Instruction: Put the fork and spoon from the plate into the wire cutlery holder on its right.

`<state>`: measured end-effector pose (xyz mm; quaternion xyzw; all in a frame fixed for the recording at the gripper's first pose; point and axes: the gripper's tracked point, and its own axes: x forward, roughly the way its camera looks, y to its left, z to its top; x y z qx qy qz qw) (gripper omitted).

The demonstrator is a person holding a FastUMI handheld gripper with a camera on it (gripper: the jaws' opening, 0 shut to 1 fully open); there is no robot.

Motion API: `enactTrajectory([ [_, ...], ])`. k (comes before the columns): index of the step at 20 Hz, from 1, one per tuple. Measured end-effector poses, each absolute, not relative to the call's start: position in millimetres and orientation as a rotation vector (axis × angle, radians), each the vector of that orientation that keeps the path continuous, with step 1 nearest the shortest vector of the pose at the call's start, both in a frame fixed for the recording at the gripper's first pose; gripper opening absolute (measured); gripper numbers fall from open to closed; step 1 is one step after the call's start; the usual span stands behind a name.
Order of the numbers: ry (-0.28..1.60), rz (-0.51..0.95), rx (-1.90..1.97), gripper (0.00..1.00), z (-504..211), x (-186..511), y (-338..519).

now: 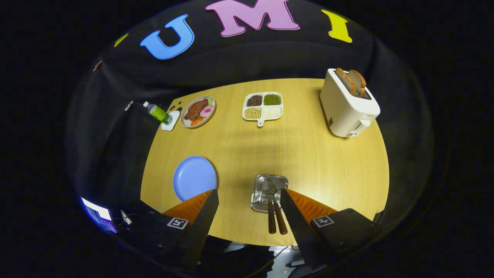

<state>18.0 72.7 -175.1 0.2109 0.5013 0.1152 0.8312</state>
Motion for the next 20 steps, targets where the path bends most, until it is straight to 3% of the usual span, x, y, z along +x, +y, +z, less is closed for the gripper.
enactTrajectory([
  [13, 0.567, 0.203, 0.264, 0.99, -103, 29, 28],
  [20, 0.478, 0.254, 0.214, 1.00, -93, 21, 36],
])
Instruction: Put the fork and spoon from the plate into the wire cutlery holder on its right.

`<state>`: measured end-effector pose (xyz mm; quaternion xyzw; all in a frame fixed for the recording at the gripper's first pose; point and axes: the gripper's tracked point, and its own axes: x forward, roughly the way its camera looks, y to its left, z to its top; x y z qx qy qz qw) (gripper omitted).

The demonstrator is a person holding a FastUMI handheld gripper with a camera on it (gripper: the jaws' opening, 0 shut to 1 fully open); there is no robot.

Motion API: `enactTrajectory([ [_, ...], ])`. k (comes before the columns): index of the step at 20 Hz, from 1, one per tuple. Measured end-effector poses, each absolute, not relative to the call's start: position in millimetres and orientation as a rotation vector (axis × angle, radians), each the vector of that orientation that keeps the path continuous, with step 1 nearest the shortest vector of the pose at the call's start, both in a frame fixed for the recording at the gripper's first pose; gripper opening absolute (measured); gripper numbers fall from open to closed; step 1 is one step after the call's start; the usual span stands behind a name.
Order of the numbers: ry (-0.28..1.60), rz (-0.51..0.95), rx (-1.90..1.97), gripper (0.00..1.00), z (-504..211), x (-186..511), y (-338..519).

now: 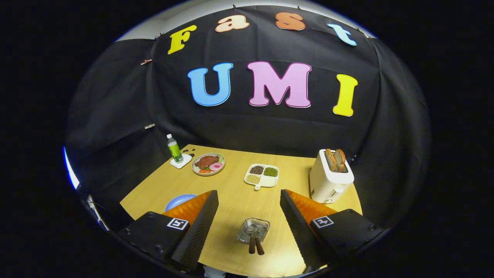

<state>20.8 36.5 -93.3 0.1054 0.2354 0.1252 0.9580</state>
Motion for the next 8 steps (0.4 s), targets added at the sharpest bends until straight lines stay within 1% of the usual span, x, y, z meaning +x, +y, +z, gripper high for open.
enactTrajectory([
  [8, 0.457, 0.259, 0.186, 1.00, -103.5, 22.4, 29.9],
])
